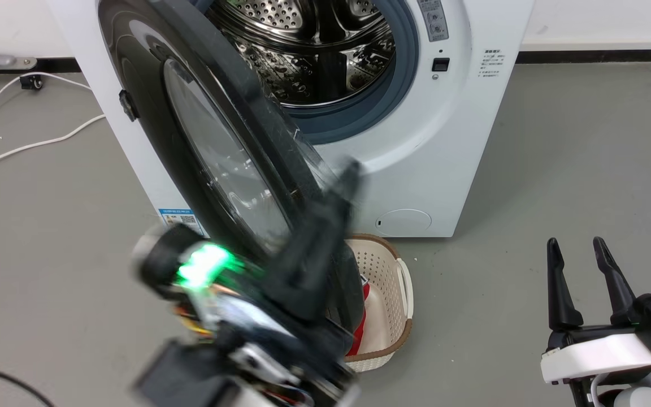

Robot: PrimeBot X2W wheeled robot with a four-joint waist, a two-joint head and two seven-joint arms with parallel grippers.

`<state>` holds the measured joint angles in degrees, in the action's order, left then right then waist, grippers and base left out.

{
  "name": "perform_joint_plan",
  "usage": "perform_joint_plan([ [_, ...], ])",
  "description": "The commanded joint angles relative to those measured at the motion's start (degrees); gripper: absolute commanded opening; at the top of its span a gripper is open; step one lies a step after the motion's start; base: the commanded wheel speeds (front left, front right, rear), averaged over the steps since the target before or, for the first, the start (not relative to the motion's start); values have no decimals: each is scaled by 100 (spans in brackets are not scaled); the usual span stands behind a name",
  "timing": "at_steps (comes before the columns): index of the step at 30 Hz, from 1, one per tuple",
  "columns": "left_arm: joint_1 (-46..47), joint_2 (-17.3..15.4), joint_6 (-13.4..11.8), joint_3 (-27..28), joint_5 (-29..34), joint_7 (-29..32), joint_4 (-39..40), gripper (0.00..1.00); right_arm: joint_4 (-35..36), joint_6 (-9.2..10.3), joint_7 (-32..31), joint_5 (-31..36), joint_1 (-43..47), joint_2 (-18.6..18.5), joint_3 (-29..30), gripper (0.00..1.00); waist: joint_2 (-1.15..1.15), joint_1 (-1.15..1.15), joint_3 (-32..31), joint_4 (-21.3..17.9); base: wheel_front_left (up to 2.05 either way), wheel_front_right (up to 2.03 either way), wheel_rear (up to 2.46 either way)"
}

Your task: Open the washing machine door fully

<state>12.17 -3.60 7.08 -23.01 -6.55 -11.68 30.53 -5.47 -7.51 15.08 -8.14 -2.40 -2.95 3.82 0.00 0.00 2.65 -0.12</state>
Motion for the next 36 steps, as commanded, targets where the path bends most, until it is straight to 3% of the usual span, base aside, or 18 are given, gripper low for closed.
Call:
perform_joint_plan([
  [1,-119,-45,26,-196,-137,148,-93,0,-13,4,10,-23,27,15,1,100,0,0,0,4,0,0,0],
  [6,-483,-117,33,-849,-635,955,-641,0,-55,4,10,-49,59,14,-13,100,0,0,1,18,0,0,0],
  [12,-817,-200,-79,-1059,-847,1682,-1419,0,-99,4,10,-83,20,14,-41,100,0,0,42,17,0,0,0],
  [27,-250,-47,-630,-699,-611,823,-2660,0,-250,4,10,-173,-108,14,-116,100,0,0,150,-85,0,0,0],
  [36,-489,-291,-941,-450,-540,781,-2612,0,-311,4,10,-237,-116,15,-138,100,0,0,184,-2,0,0,0],
])
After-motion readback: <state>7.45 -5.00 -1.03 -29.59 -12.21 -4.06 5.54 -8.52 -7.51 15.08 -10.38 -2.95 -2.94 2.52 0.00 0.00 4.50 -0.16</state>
